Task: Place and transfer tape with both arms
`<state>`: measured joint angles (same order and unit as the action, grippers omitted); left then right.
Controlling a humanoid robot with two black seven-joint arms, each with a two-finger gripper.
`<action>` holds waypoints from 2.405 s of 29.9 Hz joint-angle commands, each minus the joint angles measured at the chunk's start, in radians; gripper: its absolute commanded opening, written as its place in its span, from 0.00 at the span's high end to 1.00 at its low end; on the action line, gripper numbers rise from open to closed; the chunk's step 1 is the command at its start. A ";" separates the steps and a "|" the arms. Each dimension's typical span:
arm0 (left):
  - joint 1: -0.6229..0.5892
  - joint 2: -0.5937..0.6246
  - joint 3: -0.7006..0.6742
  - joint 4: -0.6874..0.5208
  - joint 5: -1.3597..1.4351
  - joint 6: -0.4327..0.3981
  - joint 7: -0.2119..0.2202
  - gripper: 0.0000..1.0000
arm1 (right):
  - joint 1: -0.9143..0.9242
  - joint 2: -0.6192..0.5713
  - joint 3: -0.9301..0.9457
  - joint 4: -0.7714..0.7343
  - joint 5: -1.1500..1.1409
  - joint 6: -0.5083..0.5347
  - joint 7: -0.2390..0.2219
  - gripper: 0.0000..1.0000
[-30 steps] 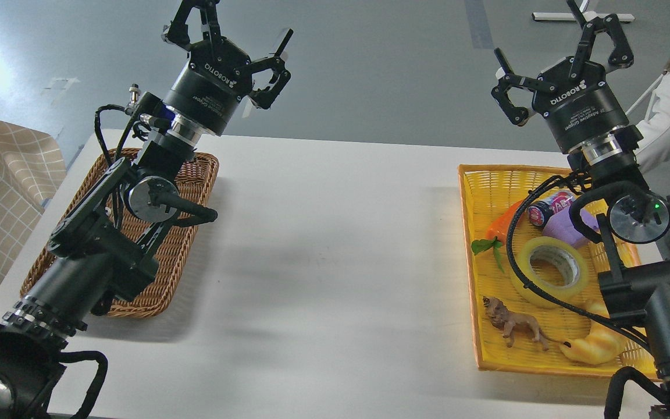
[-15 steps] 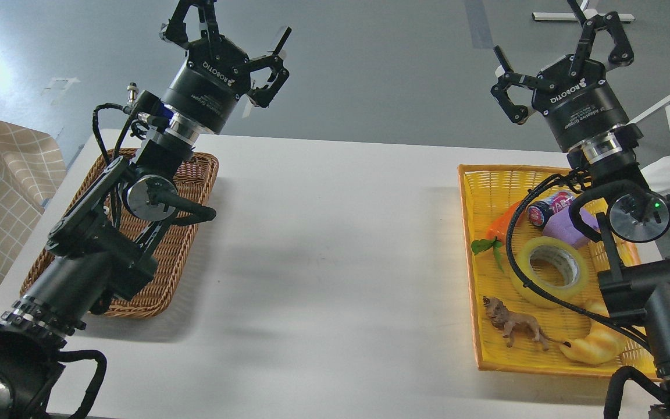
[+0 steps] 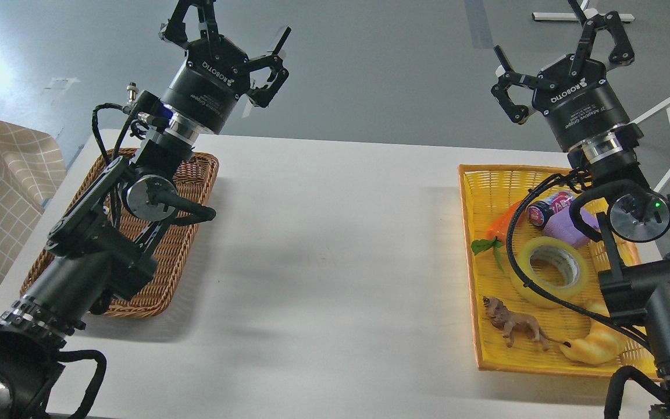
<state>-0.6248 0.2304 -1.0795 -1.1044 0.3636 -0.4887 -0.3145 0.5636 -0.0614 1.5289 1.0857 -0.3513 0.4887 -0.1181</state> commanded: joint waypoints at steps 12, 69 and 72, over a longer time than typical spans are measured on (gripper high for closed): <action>0.000 0.001 0.000 -0.002 0.000 0.000 0.000 0.02 | -0.004 0.000 -0.001 0.002 0.000 0.000 0.000 0.00; 0.001 0.009 -0.008 -0.002 0.000 0.000 -0.002 0.02 | 0.005 -0.020 -0.019 0.005 -0.002 0.000 0.000 0.00; 0.000 0.010 -0.010 -0.003 0.000 0.000 -0.002 0.02 | 0.006 -0.046 -0.022 0.005 -0.002 0.000 0.000 0.00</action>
<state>-0.6228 0.2398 -1.0869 -1.1065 0.3636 -0.4887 -0.3161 0.5698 -0.0890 1.5085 1.0905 -0.3529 0.4887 -0.1183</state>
